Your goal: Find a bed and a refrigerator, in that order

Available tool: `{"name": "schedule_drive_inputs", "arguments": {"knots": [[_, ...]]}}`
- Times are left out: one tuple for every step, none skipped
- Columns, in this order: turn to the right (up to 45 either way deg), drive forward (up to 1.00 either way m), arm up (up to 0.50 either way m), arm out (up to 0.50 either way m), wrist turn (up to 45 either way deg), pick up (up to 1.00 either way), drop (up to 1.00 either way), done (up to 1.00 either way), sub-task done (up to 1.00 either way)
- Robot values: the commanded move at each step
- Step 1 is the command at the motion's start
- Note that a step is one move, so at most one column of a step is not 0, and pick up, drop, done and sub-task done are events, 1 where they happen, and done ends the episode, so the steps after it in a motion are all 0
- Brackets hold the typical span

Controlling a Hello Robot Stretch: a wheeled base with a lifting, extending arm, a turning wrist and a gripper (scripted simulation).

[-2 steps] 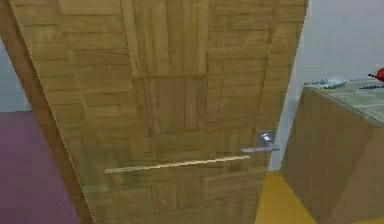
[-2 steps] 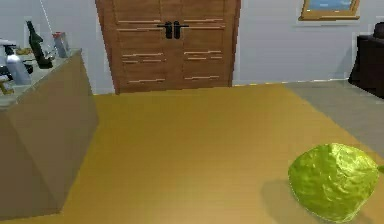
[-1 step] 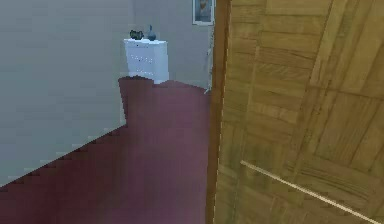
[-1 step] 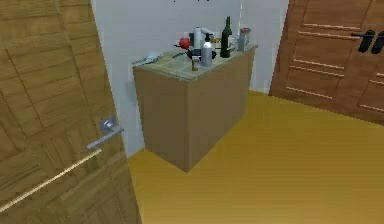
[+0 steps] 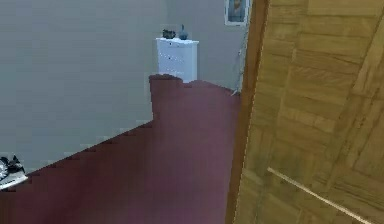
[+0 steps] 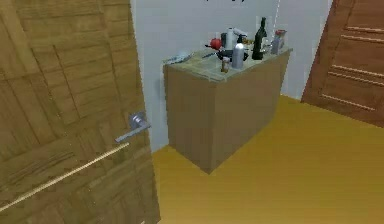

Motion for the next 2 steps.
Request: {"name": "schedule_drive_inputs", "arguments": {"knots": [[0.0, 0.50, 0.00, 0.00, 0.0, 0.00, 0.00, 0.00, 0.00], [-45.0, 0.00, 0.00, 0.00, 0.0, 0.00, 0.00, 0.00, 0.00]]}}
